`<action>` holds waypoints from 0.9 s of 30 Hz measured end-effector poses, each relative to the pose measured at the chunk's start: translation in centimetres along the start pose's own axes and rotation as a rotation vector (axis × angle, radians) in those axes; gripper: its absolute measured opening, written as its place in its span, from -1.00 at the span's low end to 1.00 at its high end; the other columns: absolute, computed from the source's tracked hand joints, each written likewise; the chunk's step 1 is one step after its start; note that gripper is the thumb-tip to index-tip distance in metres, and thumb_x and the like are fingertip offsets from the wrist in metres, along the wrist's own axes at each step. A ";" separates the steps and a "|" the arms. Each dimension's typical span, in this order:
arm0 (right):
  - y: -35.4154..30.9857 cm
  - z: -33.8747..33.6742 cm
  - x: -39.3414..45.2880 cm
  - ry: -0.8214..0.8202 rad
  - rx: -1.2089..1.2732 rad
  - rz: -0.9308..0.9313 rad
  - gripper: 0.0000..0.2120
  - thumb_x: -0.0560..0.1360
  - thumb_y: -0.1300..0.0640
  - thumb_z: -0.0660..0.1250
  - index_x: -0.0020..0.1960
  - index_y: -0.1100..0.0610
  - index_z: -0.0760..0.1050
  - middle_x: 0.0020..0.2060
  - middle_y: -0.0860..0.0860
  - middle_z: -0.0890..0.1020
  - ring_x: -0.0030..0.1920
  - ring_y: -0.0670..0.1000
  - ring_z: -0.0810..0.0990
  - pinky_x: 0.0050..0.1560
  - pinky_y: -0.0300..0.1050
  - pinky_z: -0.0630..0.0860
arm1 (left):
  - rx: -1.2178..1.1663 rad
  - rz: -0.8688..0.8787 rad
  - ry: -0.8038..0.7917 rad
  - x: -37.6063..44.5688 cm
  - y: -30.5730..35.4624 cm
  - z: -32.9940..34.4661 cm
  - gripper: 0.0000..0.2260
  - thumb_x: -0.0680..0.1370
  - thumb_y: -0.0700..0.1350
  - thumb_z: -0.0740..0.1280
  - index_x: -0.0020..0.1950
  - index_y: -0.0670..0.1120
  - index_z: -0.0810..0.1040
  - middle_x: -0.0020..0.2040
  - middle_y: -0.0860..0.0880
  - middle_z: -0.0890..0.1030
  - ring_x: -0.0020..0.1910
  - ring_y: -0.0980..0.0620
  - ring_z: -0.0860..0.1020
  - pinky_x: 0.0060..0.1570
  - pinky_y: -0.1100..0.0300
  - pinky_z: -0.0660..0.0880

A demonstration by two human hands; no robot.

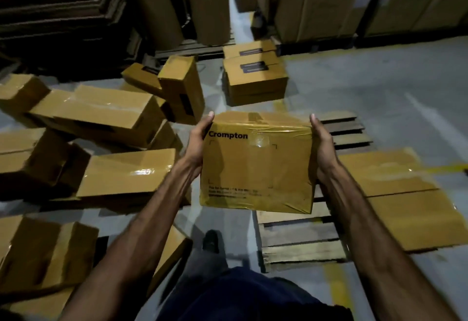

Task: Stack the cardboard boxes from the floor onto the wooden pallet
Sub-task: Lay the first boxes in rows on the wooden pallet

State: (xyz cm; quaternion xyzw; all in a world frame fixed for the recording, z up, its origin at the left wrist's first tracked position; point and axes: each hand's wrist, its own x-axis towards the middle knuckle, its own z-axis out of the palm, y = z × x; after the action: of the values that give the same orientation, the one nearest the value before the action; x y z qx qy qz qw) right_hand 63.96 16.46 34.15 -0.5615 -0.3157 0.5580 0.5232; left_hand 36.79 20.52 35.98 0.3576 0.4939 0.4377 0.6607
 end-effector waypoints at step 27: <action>0.8 8.4 20.6 0.742 -0.417 0.055 0.00 0.36 -0.60 0.26 0.54 0.08 0.43 0.48 0.16 0.50 0.43 0.20 0.49 0.40 0.14 0.47 | 0.492 -0.148 -0.280 35.5 2.9 -2.9 -0.42 0.42 0.52 0.36 -0.09 -0.02 0.58 0.00 -0.25 0.69 0.07 -0.32 0.65 0.25 -0.34 0.52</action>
State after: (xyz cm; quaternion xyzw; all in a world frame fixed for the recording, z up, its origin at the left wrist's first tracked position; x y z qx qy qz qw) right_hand 59.41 37.56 28.73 -0.8262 -0.1972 0.2561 0.4614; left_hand 37.92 54.73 25.84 0.5268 0.5140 0.2018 0.6462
